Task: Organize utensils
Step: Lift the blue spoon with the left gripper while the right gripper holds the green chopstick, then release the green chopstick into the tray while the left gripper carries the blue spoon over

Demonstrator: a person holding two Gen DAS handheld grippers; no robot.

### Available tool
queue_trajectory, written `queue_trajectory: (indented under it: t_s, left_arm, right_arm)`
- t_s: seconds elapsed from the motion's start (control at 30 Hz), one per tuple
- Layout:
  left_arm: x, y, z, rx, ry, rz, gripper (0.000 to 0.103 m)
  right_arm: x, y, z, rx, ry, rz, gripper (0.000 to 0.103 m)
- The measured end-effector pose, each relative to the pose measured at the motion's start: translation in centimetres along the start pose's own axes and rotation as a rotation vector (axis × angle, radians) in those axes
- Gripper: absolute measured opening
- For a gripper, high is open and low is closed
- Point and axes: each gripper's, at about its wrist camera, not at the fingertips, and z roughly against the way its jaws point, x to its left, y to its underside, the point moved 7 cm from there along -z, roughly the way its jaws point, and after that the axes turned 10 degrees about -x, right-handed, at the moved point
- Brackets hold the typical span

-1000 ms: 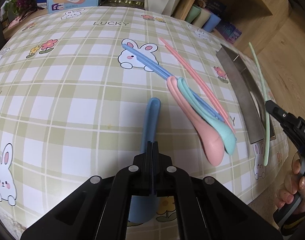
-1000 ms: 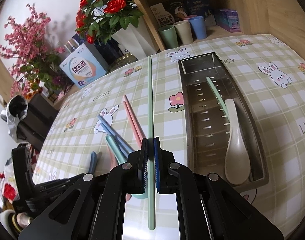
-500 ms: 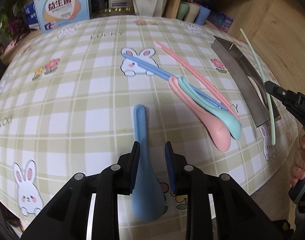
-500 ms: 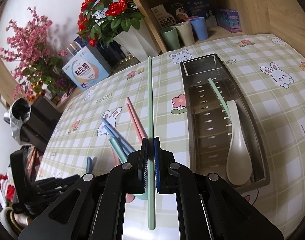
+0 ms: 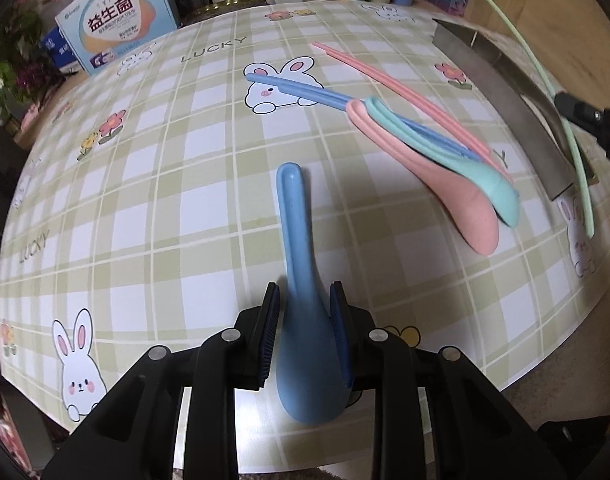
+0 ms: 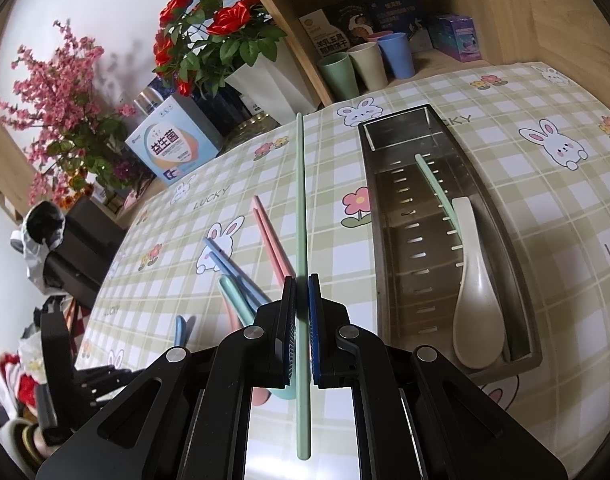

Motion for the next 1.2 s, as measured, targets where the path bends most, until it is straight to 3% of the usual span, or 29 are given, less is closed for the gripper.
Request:
queue_trajectory:
  t_s: [0.13, 0.33, 0.5, 0.63, 0.77, 1.03, 1.2]
  left_arm:
    - [0.1, -0.1, 0.0, -0.013, 0.014, 0.02, 0.02]
    - [2.4, -1.7, 0.8, -0.086, 0.07, 0.184, 0.005]
    - [2.2, -2.2, 0.5, -0.084, 0.082, 0.15, 0.005]
    - [1.6, -2.3, -0.1, -0.032, 0.163, 0.135, 0.008]
    - [0.8, -1.7, -0.8, 0.013, 0.152, 0.073, 0.008]
    - [0.8, -1.6, -1.0, -0.024, 0.12, 0.086, 0.008]
    - [2.0, -2.9, 0.1, -0.078, 0.119, 0.167, 0.008]
  right_arm:
    - [0.0, 0.0, 0.0, 0.001, -0.005, 0.0, 0.006]
    - [-0.1, -0.1, 0.1, -0.002, -0.002, -0.002, 0.006]
    - [0.2, 0.1, -0.1, 0.005, -0.003, 0.003, 0.006]
    - [0.3, 0.0, 0.0, 0.002, -0.002, 0.008, 0.006]
    - [0.1, -0.1, 0.0, 0.0, 0.002, 0.006, 0.006]
    - [-0.1, 0.0, 0.0, 0.001, 0.001, 0.004, 0.006]
    - [-0.7, -0.2, 0.0, -0.005, 0.012, -0.001, 0.006]
